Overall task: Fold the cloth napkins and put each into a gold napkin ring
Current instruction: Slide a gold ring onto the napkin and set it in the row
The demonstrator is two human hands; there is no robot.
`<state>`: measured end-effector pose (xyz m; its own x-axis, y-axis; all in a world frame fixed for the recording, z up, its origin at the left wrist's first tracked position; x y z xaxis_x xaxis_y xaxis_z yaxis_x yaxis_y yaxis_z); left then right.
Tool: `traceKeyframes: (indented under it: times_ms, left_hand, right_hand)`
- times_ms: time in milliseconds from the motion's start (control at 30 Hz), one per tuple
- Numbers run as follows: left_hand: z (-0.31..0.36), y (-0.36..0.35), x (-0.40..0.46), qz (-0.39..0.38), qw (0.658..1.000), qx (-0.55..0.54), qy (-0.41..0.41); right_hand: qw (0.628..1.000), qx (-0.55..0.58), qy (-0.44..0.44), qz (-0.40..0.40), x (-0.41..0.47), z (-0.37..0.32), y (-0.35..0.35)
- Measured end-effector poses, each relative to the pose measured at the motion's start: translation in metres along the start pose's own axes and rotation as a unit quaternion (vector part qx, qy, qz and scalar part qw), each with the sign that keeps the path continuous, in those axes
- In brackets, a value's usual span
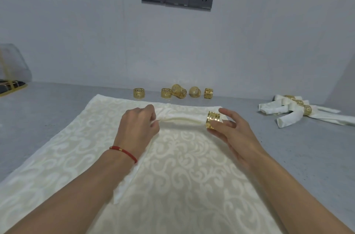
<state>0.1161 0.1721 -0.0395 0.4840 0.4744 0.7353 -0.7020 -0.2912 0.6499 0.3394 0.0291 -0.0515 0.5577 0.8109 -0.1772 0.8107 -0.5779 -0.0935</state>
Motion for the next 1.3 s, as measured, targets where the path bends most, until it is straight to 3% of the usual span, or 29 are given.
traceKeyframes:
  times_ms: [100, 233, 367, 467, 667, 933, 1100, 1200, 1300]
  left_hand:
    - [0.003, -0.001, -0.002, -0.007, 0.999, -0.030, -0.024]
    - [0.003, -0.003, -0.004, -0.015, 0.998, -0.049, -0.046]
    - [0.010, -0.002, -0.005, -0.040, 0.993, -0.062, -0.093]
    - [0.020, -0.002, -0.005, -0.051, 0.988, -0.067, -0.128]
    - [0.036, -0.004, -0.007, -0.057, 0.977, -0.091, -0.185]
    - [0.037, 0.002, -0.008, -0.036, 0.970, -0.129, -0.203]
    - [0.039, 0.007, -0.007, 0.009, 0.971, -0.126, -0.205]
    - [0.039, 0.009, -0.008, 0.019, 0.971, -0.127, -0.203]
    - [0.040, 0.011, -0.008, 0.032, 0.971, -0.120, -0.204]
  right_hand:
    - [0.998, -0.048, 0.018, -0.039, -0.003, 0.000, -0.004]
    - [0.970, -0.221, 0.087, -0.046, -0.012, -0.003, -0.009]
    - [0.882, -0.429, 0.191, 0.037, -0.017, -0.008, -0.015]
    - [0.858, -0.470, 0.202, 0.040, -0.022, -0.007, -0.023]
    - [0.893, -0.399, 0.199, 0.057, -0.018, -0.002, -0.022]
    - [0.912, -0.351, 0.207, 0.040, -0.019, -0.004, -0.020]
    - [0.930, -0.328, 0.140, 0.086, -0.020, -0.006, -0.022]
    - [0.937, -0.321, 0.129, 0.050, -0.021, -0.006, -0.024]
    - [0.973, -0.209, 0.093, -0.032, -0.023, -0.009, -0.024]
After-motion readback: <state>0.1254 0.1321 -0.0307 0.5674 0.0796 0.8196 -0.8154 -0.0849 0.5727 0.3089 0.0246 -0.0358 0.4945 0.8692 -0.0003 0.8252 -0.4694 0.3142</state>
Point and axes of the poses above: each hand's wrist, its own x-axis towards the middle knuckle, its own y-axis out of the back of the hand, z = x × y, the point moved 4 cm from there along x, towards the middle knuckle, and after that the axes turned 12 degrees about -y, right-handed, at the moved point
